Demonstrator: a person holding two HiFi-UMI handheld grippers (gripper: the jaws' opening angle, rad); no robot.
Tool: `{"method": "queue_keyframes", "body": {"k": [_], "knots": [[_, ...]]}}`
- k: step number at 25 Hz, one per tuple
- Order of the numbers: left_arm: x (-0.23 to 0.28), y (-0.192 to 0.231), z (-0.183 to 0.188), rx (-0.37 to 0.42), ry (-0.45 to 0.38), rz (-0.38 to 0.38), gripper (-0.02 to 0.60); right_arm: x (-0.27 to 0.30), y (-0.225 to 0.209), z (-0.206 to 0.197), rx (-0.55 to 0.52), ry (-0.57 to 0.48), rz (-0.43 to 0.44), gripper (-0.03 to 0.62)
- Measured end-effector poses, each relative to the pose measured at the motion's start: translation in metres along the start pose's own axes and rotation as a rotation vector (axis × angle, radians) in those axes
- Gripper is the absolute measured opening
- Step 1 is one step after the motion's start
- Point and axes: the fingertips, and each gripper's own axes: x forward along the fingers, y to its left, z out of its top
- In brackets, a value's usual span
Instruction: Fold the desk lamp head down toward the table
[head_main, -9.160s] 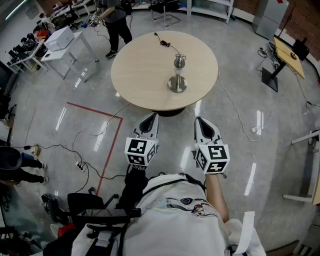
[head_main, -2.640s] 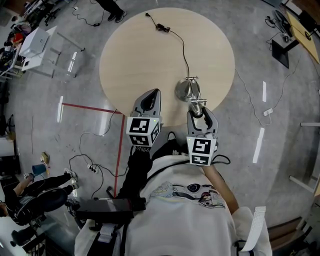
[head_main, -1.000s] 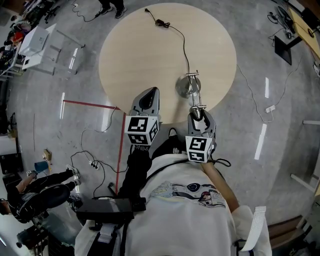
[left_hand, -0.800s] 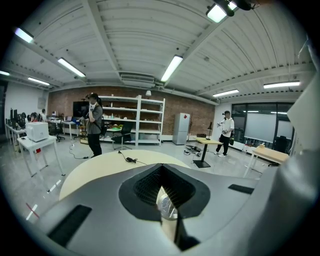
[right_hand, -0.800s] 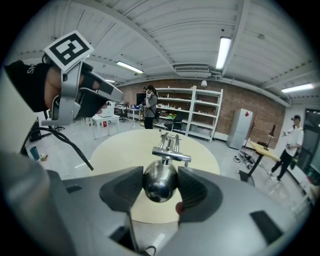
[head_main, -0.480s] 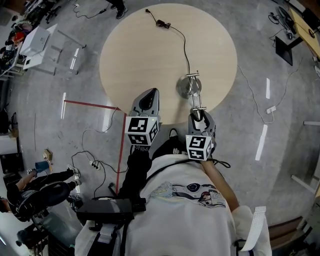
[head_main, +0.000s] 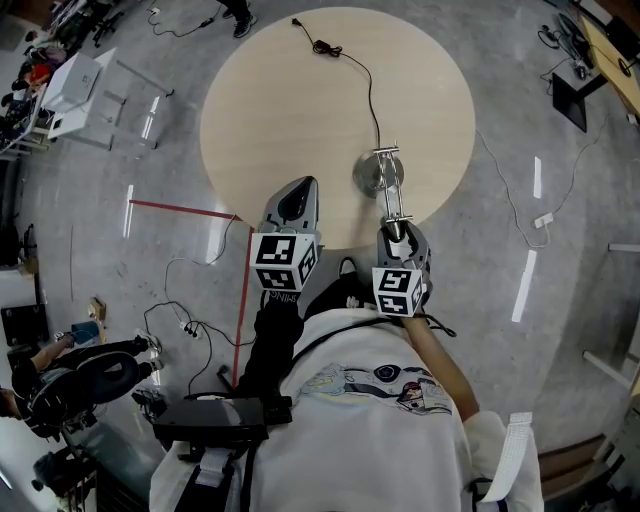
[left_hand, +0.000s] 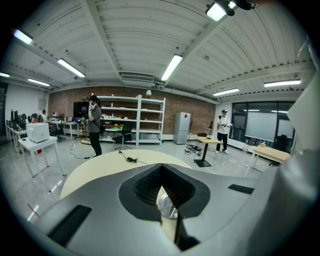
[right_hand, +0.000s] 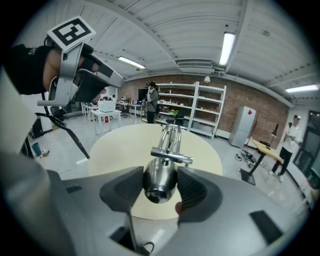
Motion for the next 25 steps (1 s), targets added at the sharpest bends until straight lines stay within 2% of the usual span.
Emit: {"method": "queue_keyframes", "body": {"k": [25], "knots": [[-0.008,0.008,0.0,0.002,-0.006,0.023,0.002,0.029,0.006,-0.024,0.002,0.03,0.011,0.212]]}}
